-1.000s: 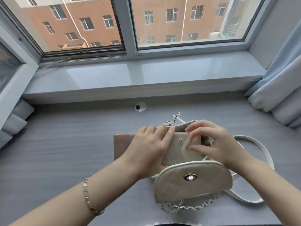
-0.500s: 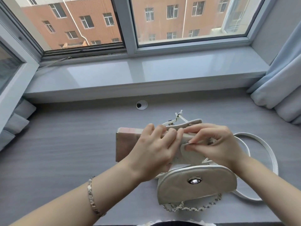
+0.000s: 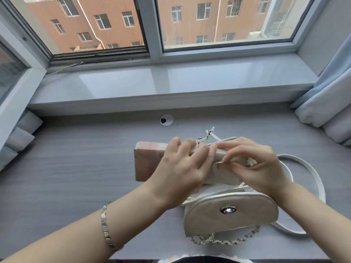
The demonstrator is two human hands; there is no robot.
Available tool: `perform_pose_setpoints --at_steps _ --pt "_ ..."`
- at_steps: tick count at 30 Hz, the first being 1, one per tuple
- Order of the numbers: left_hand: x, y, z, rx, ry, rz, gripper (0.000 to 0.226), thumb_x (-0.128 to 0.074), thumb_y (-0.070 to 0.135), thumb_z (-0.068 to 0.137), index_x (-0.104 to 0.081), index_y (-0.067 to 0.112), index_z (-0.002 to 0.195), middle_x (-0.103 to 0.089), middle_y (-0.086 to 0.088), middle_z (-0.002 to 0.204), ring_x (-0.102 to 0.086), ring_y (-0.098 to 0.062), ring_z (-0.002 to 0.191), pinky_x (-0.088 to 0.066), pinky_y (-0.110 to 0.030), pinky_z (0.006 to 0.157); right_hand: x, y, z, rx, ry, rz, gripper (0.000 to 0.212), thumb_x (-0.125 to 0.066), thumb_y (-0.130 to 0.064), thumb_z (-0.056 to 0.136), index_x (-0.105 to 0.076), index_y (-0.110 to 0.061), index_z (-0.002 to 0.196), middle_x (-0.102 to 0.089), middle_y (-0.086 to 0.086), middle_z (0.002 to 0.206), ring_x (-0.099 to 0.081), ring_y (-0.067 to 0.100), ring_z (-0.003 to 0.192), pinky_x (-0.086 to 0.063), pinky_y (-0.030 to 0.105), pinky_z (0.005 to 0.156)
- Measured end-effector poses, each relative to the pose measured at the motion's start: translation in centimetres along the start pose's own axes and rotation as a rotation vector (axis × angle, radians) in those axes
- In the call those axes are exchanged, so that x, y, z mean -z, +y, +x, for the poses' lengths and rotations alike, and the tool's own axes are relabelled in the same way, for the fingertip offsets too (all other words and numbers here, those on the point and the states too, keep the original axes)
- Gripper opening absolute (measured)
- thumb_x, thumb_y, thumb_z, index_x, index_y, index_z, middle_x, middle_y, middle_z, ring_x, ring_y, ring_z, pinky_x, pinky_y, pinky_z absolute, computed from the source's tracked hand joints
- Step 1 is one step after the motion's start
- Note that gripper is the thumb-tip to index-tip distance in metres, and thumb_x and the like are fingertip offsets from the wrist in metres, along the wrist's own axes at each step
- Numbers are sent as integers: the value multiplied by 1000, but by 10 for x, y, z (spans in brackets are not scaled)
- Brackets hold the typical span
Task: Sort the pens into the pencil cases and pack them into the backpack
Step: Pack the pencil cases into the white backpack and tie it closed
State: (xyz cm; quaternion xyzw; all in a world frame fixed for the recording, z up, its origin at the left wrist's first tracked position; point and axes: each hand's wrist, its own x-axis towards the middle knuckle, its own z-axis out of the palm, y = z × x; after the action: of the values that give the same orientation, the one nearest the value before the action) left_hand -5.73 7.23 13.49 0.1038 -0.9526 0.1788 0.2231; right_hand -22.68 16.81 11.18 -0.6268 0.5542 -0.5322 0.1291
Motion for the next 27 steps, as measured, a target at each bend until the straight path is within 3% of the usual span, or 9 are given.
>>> perform_pose_setpoints --at_steps 4,11,20,24,27 --pt "2 -1 3 14 138 31 41 -58 15 81 -51 3 120 -70 -11 99 -66 -31 82 -46 -40 73 4 -3 -2 140 133 -135 22 -67 -16 79 -69 0 64 -64 7 104 -64 18 93 -50 29 84" --pt "3 3 1 -15 246 48 28 -55 7 87 -66 4 112 -72 -10 92 -68 -30 78 -48 -39 68 1 -9 -6 147 193 -202 23 -70 -12 74 -67 2 57 -67 9 97 -66 19 91 -52 30 76" --pt "4 6 -5 -33 205 24 26 -50 6 89 -62 4 112 -72 -10 92 -68 -30 78 -49 -37 68 0 -13 -2 -12 94 -126 37 -68 -39 77 -66 -7 59 -66 -2 91 -64 6 86 -50 16 77" --pt "4 12 -5 7 162 11 29 -51 9 87 -60 4 114 -72 -9 95 -68 -30 82 -47 -37 69 5 -14 4 -35 73 -84 23 -72 -28 70 -62 -9 62 -69 -1 86 -67 7 83 -50 18 77" --pt "3 12 -1 31 73 -27 39 -53 16 82 -57 4 118 -70 -9 97 -66 -31 82 -47 -37 69 12 -14 9 -64 29 -26 17 -71 -32 72 -64 -17 74 -70 -4 84 -66 7 81 -49 17 78"
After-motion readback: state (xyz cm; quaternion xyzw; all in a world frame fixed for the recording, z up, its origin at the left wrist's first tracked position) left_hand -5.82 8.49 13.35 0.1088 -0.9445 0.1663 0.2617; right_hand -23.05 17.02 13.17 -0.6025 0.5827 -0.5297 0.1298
